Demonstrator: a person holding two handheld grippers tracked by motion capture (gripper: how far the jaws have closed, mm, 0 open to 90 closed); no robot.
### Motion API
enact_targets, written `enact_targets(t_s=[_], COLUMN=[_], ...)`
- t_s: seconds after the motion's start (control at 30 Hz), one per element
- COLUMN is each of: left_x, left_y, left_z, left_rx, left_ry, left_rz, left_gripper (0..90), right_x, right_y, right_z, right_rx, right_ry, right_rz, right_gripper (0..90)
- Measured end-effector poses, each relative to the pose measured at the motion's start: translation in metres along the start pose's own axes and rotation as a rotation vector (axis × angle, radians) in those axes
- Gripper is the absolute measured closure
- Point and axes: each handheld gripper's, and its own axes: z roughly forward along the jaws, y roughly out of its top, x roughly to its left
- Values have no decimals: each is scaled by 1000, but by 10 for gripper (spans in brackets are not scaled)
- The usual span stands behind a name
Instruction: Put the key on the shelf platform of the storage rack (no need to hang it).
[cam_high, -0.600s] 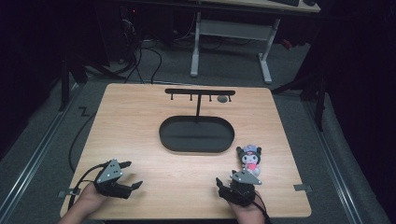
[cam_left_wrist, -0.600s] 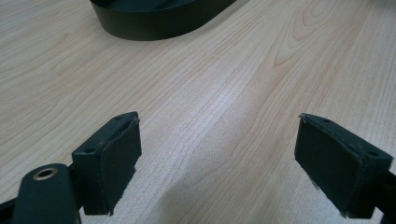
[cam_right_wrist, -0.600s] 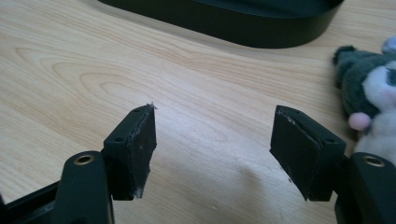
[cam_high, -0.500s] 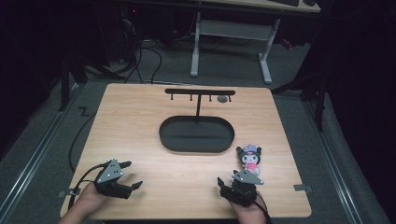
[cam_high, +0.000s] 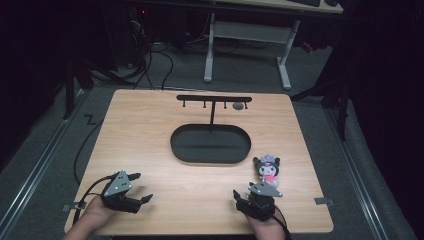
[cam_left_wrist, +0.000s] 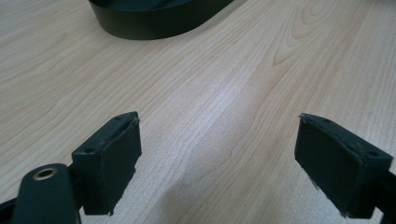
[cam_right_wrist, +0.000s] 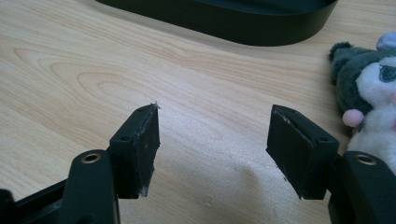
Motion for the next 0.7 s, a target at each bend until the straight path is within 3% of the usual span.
enact_targets(t_s=[0.53,0.7], left_x=[0,0], left_y=[0,0], left_z=[0,0], left_rx=[1,1], left_ry=[0,0], left_rz=[0,-1], left_gripper=[155,155], right_x=[2,1], right_y=[-1,2], right_z=[3,3], right_rx=[66,91], right_ry=[20,26], right_rz=[-54,-50], right_gripper=[394,394])
